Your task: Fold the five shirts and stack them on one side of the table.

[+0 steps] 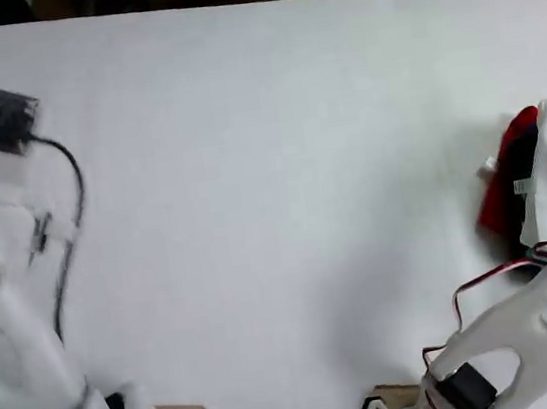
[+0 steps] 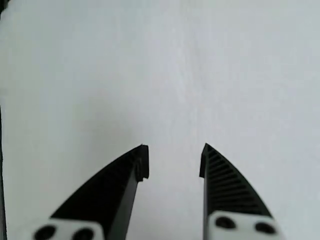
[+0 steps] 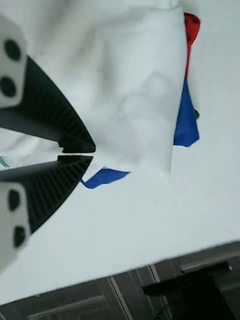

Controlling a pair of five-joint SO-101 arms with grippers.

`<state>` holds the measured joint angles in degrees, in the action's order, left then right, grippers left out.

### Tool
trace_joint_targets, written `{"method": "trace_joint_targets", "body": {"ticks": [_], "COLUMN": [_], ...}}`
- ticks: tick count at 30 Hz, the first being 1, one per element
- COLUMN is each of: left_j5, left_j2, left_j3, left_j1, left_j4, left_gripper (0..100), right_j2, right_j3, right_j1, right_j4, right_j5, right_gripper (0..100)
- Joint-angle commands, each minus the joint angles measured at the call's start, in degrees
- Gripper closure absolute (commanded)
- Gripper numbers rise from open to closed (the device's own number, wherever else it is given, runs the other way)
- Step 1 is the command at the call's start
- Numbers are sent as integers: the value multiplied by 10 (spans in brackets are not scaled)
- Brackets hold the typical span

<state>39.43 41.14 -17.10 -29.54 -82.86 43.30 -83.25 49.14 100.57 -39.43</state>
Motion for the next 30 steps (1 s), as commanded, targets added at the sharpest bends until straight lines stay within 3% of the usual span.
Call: {"method": "trace_joint_targets", "body": {"ticks": [1, 9, 18, 24, 30], "left_j5": [33, 56, 60, 25, 16], "left_j2": [98, 270, 396, 461, 535], "left_j3": [-79, -222, -382, -504, -514], "left_j1": [53, 120, 142, 101, 90], "left_j4": [-5, -39, -40, 61, 39], "left_gripper": [810, 810, 811, 812, 811], "right_j2": [-143, -546, -1004, -1222, -1367], "right_j3": [106, 687, 1278, 1427, 1567], "right_j1": [-29, -204, -392, -440, -433], "right_j4": [8, 0, -167, -191, -187], "right_j5": [3, -74, -127, -124, -128], "right_gripper": [975, 973, 974, 974, 973]}}
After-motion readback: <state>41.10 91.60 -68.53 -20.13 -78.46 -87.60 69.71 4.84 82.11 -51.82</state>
